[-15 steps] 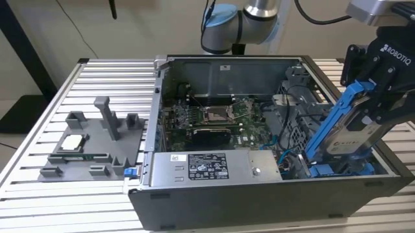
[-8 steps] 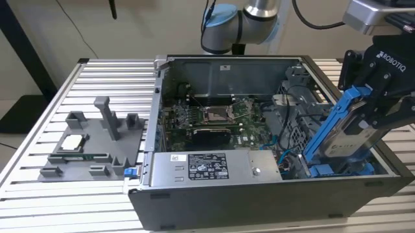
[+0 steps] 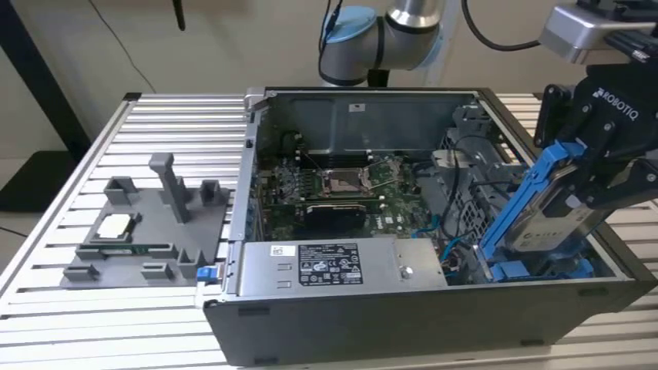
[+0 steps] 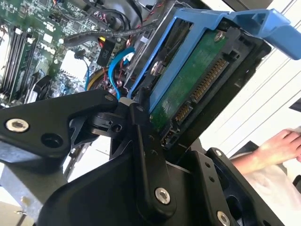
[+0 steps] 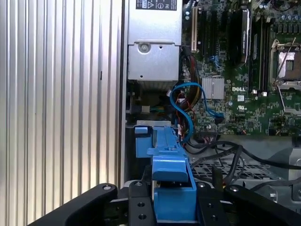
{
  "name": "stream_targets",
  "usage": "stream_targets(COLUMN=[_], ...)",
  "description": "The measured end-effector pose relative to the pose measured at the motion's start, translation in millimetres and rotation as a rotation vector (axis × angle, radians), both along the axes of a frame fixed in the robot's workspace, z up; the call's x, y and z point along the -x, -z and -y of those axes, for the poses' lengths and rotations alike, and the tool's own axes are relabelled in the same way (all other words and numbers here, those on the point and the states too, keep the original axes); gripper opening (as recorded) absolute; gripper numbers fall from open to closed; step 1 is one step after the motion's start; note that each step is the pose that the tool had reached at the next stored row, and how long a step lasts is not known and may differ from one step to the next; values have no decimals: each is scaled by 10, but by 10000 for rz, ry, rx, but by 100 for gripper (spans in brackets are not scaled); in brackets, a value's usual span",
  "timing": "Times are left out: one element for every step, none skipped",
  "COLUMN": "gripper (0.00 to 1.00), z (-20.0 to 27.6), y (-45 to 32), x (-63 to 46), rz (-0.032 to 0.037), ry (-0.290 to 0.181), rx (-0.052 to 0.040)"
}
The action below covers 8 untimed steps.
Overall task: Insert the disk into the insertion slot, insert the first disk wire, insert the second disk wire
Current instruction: 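Insert the disk into the insertion slot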
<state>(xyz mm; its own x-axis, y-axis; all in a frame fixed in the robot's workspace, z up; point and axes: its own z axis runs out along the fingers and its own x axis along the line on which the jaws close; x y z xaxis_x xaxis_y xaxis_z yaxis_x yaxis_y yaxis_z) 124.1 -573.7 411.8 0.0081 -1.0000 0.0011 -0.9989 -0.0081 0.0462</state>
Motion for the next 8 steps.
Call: stream_targets(gripper=[33, 33, 33, 33, 33, 33, 33, 33], z=[0, -1, -1, -1, -2, -2, -2, -2], y=[3, 6, 9, 12, 15, 19, 25, 34], x=[-2, -4, -8, -11, -14, -17, -19, -20], rz=[0, 0, -1, 0, -1, -1, 0, 0], ry=[0, 0, 0, 0, 0, 0, 1, 1], rx=[-9, -16, -22, -28, -33, -37, -41, -40])
